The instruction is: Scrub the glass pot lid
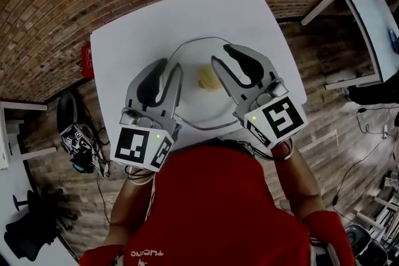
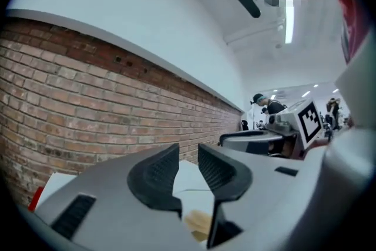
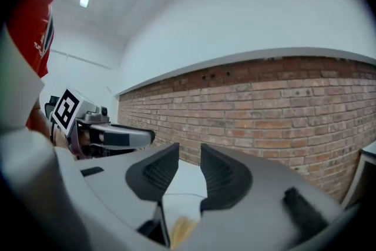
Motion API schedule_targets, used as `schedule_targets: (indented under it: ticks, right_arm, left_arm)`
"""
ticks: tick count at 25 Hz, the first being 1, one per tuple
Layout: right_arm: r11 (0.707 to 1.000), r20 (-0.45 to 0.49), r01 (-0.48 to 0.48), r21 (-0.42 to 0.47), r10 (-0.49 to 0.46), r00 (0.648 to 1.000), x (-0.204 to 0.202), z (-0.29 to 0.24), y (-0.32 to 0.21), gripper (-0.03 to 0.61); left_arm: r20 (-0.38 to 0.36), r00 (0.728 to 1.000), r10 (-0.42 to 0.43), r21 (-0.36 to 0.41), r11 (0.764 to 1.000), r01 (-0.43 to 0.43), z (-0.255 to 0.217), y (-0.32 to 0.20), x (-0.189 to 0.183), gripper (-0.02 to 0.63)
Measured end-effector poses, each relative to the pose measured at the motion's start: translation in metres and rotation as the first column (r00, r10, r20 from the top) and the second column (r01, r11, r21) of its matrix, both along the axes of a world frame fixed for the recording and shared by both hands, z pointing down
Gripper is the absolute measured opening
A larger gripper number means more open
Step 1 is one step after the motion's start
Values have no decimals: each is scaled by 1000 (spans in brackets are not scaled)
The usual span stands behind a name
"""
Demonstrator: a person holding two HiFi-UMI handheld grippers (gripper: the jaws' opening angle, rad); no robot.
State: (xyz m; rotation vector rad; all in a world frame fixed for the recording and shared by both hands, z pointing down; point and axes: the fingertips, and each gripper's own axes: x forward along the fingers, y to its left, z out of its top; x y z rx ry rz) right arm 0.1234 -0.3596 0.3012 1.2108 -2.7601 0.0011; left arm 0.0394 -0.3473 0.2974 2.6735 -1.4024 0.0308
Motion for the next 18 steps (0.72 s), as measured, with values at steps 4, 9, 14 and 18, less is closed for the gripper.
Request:
schedule_targets:
  ticks: [4,9,14,18]
  right_arm:
    - [995,13,13,104,-14,1000,-4,-27,10,63]
    - [990,33,36,133,-41,999,-6,-35,20,37]
    - [990,53,46,133,-54,997,-13,-39,24,29]
    - [992,61,53,119,-61,996,-17,-38,26,29]
  left_arm:
    - [-1,1000,24,53,998,-24,-23,4,13,55]
    - [-17,999,44,89,995,-43,-37,10,21,22]
    - [-22,998,52,85,995,-50,-36,14,25,17]
    - [-28,999,46,82,996,-43,-34,15,27,17]
